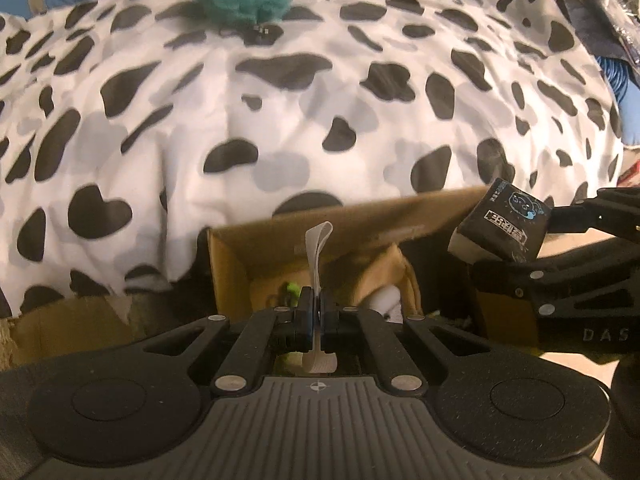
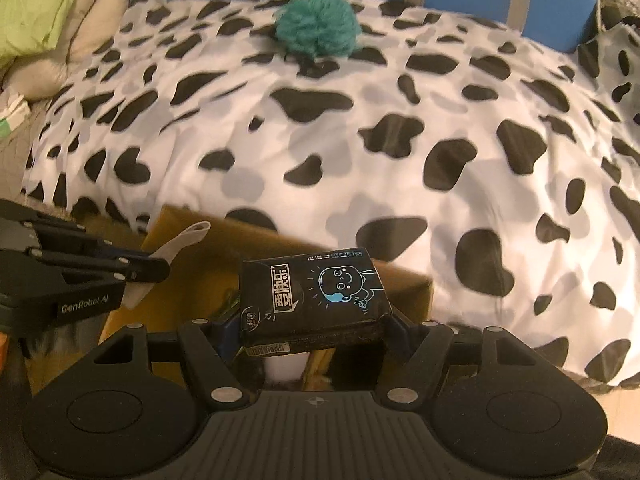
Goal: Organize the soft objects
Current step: 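Carry the strap and card box into the cardboard box and open both grippers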
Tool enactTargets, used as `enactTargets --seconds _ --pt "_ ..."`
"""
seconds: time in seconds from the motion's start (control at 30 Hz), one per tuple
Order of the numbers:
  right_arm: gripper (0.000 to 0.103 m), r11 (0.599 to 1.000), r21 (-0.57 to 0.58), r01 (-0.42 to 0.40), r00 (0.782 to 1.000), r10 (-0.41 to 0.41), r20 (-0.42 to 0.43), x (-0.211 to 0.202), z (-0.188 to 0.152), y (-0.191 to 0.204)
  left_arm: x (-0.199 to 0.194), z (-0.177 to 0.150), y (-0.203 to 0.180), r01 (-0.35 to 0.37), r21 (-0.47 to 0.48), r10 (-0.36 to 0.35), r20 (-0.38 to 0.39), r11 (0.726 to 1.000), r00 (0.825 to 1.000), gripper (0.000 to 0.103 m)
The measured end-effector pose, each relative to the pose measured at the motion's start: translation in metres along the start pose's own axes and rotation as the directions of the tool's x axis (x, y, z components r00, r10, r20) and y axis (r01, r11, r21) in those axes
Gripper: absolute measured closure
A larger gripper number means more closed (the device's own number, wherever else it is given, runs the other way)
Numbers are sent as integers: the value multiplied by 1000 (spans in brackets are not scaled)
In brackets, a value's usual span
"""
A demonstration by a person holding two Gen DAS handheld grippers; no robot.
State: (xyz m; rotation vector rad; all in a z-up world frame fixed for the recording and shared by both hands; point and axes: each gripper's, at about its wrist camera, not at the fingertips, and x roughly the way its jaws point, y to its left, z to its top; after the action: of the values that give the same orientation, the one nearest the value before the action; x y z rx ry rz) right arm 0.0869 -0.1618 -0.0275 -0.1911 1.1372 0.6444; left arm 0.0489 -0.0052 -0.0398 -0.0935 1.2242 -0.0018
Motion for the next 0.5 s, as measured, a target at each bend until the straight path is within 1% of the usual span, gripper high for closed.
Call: enactTargets --seconds 0.17,0.27,0.37,0.4,0.43,0.47,0.5 --pt "30 1000 -20 7 999 -8 -52 9 -2 3 7 0 4 4 -18 -5 -48 1000 999 100" --pt "30 1000 -27 4 998 -6 -65 11 -2 4 9 -1 7 -1 -36 -2 -69 999 998 100" --pt "30 999 -38 -3 997 0 -75 12 -3 7 9 0 9 -6 -50 2 -69 999 998 98" --pt "30 999 -40 -3 997 0 -78 13 -2 7 10 1 10 -11 -58 7 -68 998 998 93" --pt "30 999 -43 -2 997 -2 -82 14 -3 8 9 2 12 -16 -66 12 -66 998 998 81" --pt "30 999 -44 -2 996 -2 -85 15 -3 8 9 3 14 -20 -74 15 -62 997 998 72" --pt "30 999 -45 -3 996 -1 -88 16 -3 9 7 3 15 -25 -83 20 -54 996 998 59"
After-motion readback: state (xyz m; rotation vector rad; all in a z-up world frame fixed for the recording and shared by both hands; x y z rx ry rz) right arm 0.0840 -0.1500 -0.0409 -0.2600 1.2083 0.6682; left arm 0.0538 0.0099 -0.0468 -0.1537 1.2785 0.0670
